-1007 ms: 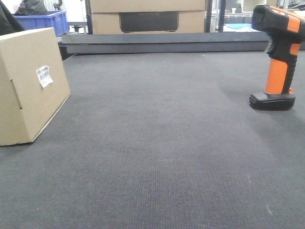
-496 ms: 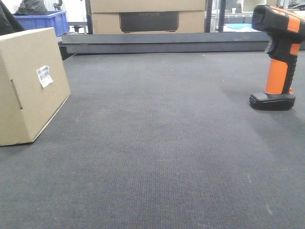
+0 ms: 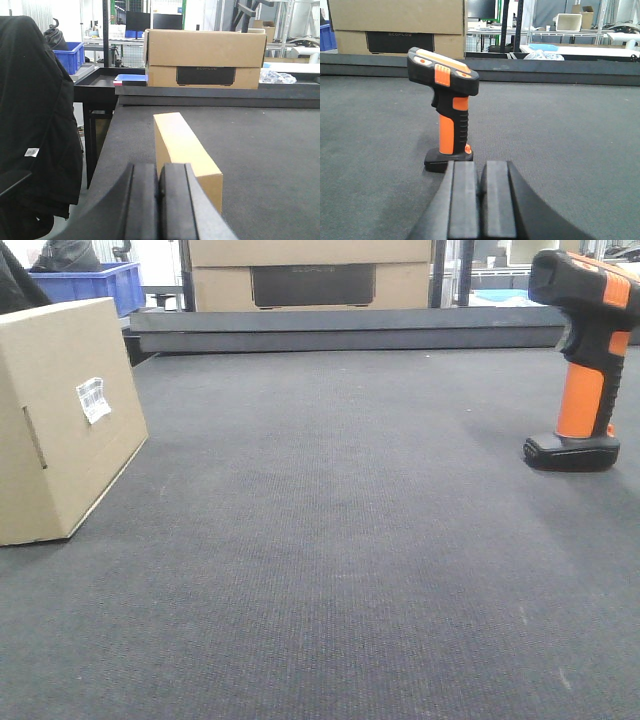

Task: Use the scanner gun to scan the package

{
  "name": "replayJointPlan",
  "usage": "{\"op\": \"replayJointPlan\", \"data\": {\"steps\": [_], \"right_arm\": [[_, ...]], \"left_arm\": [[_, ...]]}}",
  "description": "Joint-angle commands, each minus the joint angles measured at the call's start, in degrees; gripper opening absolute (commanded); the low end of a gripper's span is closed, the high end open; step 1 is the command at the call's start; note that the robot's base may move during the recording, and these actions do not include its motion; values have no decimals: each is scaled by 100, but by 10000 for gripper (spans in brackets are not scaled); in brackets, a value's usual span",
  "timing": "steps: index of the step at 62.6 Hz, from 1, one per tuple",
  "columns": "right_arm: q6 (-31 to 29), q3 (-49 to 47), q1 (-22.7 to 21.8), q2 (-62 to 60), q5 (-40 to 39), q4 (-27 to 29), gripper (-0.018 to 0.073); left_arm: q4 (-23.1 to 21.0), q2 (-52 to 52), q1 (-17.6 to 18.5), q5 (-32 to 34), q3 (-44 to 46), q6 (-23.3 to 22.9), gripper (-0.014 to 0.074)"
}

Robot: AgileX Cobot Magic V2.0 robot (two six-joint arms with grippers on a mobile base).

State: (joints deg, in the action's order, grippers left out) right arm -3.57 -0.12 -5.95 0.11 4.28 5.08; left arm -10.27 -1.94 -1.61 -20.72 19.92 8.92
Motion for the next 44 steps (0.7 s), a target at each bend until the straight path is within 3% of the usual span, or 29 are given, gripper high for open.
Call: {"op": "replayJointPlan", "data": {"steps": [1,10,20,30,34,44], "right_arm": [[-47,12,-29,-11,-79,23,-162],[-47,12,-29,-11,-79,23,-162],[-47,12,-29,-11,-79,23,-162],[-47,12,-29,-11,-79,23,-162],[-47,12,-29,-11,-79,23,-162],[-47,12,-29,-11,-79,23,-162]], "left_arm": [[4,10,-1,77,2,6,-100],[14,10,-1,77,2,6,-100],[430,10,-1,182,-129,-11,-100],[1027,194,-1,1725,-1172,-1081,-100],[1074,194,-1,2146,-1523,-1107,-100],[1097,194,71,2226,-1992,-1107,-100]]}}
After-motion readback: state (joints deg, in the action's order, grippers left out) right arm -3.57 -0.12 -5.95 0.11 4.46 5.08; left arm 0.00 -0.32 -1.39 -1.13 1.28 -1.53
